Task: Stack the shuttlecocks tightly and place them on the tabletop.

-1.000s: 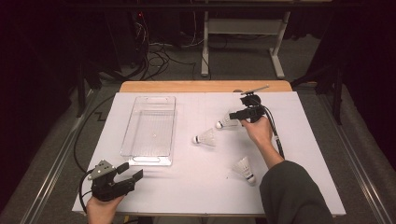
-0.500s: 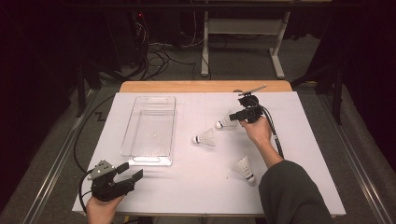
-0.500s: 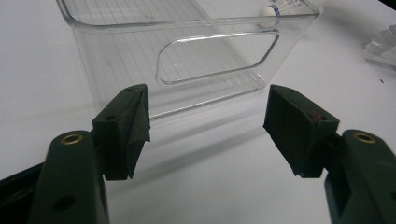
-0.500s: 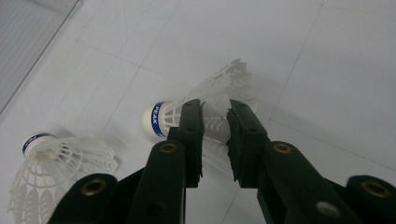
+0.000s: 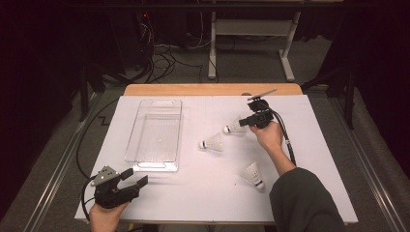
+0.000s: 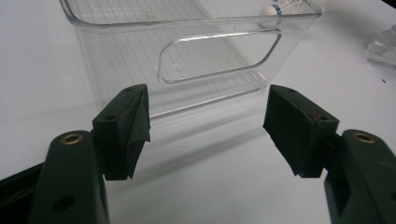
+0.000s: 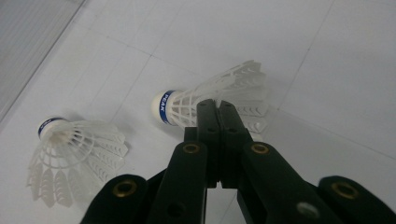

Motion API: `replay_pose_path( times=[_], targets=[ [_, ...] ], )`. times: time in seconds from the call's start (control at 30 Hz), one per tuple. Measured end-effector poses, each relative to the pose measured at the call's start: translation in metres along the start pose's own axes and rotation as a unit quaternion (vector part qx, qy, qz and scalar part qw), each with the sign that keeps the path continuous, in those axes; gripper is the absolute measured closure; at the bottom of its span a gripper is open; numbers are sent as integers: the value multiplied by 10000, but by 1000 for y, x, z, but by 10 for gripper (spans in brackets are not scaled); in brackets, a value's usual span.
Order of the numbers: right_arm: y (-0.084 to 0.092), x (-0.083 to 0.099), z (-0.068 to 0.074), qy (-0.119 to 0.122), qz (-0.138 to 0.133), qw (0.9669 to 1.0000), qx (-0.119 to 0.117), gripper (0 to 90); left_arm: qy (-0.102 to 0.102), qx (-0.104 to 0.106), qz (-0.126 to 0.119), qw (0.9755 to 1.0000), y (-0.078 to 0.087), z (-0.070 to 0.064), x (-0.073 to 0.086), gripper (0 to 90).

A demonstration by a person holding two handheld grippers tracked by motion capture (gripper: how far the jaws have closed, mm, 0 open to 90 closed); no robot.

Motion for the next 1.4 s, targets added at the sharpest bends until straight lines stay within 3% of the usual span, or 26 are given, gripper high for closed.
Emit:
replay_pose_path(
  times=[0.43, 1.4],
  targets=[
    [10, 6, 7, 34, -77, 9995, -288, 900, 6, 0, 7, 10000, -1, 0, 0, 322],
    [37, 36, 10, 162, -177, 9982, -552, 900, -13, -14, 31, 10000, -2, -1, 0, 321]
  ],
)
Point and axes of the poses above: each handheld gripper's, and its own axes: y roughly backward along the jaws, x roughly out of its underside, z roughly to its left, the point moved 3 cm from there along -y, roughly forward along the jaws, and after that the axes turned 8 degrees about -y, right-handed, at the moved point
